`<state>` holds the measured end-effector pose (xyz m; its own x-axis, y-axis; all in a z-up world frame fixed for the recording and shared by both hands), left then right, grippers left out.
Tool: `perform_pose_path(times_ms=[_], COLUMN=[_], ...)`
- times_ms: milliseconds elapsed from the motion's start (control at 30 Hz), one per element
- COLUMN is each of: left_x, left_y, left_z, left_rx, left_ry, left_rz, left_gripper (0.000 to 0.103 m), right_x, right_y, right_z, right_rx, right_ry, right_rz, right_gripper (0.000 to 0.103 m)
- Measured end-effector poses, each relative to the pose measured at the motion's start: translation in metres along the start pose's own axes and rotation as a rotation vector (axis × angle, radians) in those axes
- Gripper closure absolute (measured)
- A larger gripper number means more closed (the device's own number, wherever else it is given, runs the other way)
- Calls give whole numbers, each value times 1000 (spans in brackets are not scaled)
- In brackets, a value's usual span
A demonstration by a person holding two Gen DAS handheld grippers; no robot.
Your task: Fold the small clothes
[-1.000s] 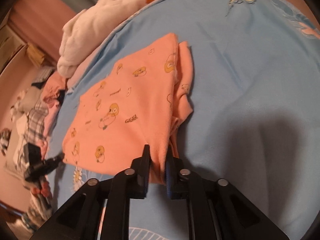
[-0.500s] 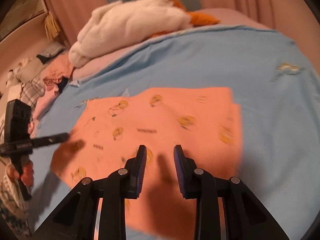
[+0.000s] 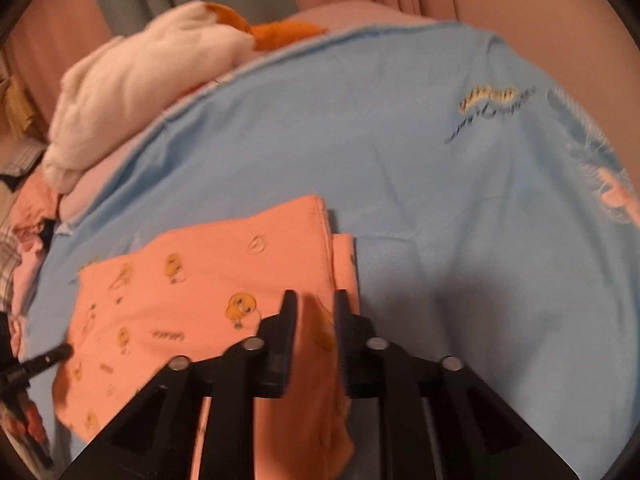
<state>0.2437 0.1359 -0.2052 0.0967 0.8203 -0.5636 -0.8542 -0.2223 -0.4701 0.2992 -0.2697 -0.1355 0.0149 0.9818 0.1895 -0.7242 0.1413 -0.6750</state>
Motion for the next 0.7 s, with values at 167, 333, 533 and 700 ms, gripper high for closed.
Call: perform_pose_path(times_ms=[167, 333, 533, 700], left_x=[24, 4, -6, -4], left_y=[9, 9, -6, -6], left_z=[9, -15, -44, -51], left_rx=[5, 55, 72, 83], left_ry=[31, 138, 104, 97], left_rz=[103, 138, 130, 128], left_gripper=[45, 45, 77, 84], right_x=[39, 94, 140, 151], right_y=[19, 26, 7, 8], right_z=[26, 4, -52, -82], right_rx=[-9, 58, 117, 155], right_ry=[-127, -213, -213, -114], right_rz=[78, 190, 184, 207], right_gripper=[69, 69, 69, 72])
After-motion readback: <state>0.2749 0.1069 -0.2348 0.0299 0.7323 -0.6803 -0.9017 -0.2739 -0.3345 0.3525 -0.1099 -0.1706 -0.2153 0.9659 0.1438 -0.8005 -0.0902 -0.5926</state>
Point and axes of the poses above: each gripper's, at about its wrist camera, not at the fingertips, and z roughly against the way its jaws point, x to its left, y to its underside, the point moved 7 cm from there along -z, roughly the way its jaws point, and after that the axes turned 1 degree about y, right-handed, at the moved point
